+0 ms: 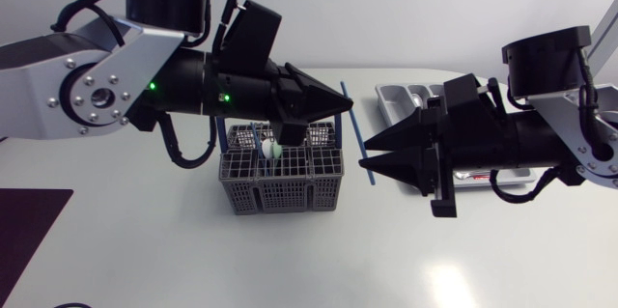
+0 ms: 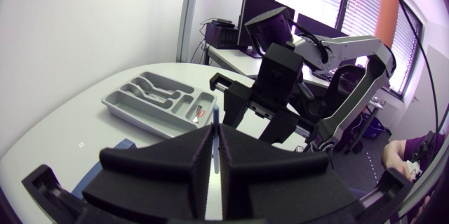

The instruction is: Unload the cutlery basket into the drawer organizer.

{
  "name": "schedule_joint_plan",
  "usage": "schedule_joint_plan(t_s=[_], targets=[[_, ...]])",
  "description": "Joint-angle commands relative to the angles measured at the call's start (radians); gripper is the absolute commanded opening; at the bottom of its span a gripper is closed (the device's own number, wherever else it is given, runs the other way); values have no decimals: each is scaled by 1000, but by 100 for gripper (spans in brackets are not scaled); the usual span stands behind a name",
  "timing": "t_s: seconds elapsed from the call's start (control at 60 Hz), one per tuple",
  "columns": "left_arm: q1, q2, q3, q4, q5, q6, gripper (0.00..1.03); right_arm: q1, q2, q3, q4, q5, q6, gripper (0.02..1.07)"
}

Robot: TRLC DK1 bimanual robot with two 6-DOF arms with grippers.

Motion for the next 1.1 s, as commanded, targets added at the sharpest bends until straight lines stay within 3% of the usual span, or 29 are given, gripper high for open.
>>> schedule_joint_plan(t_s=[0.0,0.3,0.6,0.8,0.983,1.033,1.083], targets=[[-10,14,33,11,3,-32,10,16,17,-30,20,2,26,35],[-11,16,34,10,6,-38,10,20,17,-32,23,16,26,22],[-23,16,31,10,6,-41,10,57,26,-43,80,60,64,17],[-17,16,27,11,6,-38,10,59,20,-49,80,76,66,9],[-13,13,28,14,6,-38,11,59,-2,-62,63,80,55,8],[-5,11,33,16,6,-41,13,59,-11,-64,56,83,52,8],[4,8,39,17,6,-49,27,57,-14,-66,42,83,40,8]])
